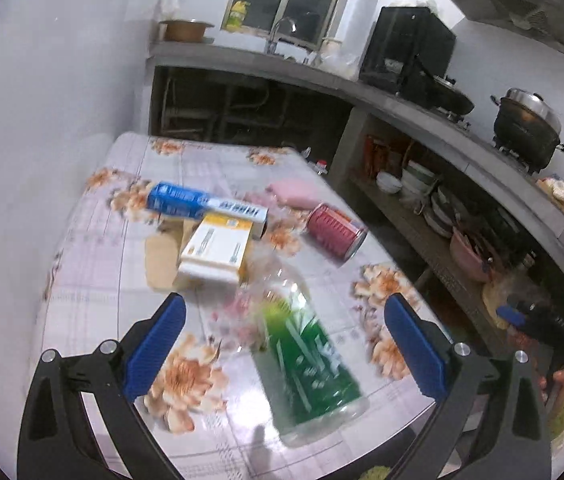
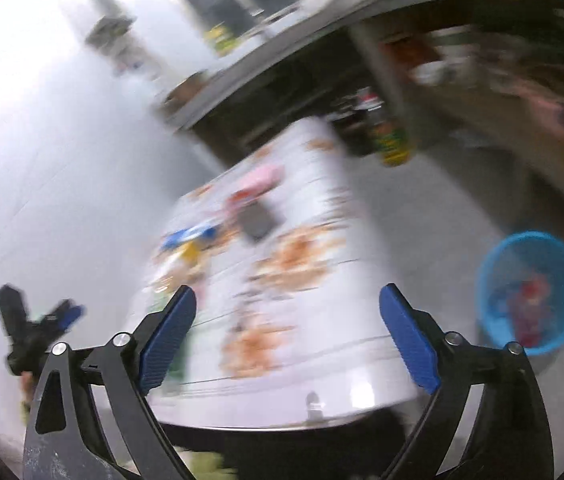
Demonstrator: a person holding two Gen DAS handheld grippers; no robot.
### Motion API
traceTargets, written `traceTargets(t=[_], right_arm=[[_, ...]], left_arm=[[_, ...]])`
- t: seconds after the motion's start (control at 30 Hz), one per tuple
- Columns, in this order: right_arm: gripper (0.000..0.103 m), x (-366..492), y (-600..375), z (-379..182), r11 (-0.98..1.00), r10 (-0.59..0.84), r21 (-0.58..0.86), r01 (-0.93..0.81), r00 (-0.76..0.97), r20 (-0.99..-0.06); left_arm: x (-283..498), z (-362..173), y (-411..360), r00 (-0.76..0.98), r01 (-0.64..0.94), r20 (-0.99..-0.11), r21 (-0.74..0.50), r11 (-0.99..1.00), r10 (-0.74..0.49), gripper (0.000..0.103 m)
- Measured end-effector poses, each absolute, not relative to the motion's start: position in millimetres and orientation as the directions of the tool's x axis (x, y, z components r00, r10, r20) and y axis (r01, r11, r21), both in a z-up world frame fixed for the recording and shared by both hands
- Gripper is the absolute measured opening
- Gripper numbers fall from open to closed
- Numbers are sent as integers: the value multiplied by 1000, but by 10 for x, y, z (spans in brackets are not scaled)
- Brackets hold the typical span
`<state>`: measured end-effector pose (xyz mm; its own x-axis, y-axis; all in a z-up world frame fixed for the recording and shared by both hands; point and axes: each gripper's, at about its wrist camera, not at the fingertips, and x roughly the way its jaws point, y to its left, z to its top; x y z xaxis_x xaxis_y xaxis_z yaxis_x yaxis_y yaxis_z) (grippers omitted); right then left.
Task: Collect trash
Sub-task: 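Return both tools to the table and grasp the green drink bottle with the right tool, then grasp the clear pink-printed packet with the left tool while the right tool holds the bottle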
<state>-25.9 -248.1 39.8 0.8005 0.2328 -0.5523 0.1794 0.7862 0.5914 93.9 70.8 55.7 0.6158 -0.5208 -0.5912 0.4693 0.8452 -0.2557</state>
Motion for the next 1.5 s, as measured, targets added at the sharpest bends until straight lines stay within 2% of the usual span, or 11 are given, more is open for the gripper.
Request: traceTargets(t=[0.2, 0.37, 0.57, 0.83, 0.9, 0.97, 1.0, 1.5], right_arm=[[92, 318, -1686, 327, 785, 436, 619, 19, 693, -574], [92, 646, -1220, 254, 760, 525, 649, -34, 620, -583], [92, 1148, -901, 117, 756, 559, 654, -3, 522, -644], [91, 1653, -395, -124, 814, 534, 581, -18, 417, -735], [82, 1716, -319, -201, 827, 524, 561, -28, 397, -753], [62, 1720, -289, -250, 834, 517, 551, -25, 381, -766], [59, 1721, -296, -274, 833, 518, 553, -18, 375, -769], [54, 1138, -786, -211, 810, 530, 587, 5, 425, -734]], left_arm=[[957, 307, 690, 620, 462, -625, -196, 865, -474, 97], [1073, 177, 792, 600, 447, -629, -247, 859, -494, 97], [1261, 122, 994, 634, 374, -619, -280, 884, -464, 97], [1383, 97, 1133, 649, 331, -626, -279, 901, -432, 97], [1384, 92, 1133, 654, 334, -627, -263, 905, -424, 97], [1388, 82, 1133, 656, 338, -629, -249, 908, -417, 97], [1388, 76, 1132, 657, 339, -630, -244, 909, -414, 97], [1439, 5, 843, 616, 382, -654, -241, 892, -440, 97]])
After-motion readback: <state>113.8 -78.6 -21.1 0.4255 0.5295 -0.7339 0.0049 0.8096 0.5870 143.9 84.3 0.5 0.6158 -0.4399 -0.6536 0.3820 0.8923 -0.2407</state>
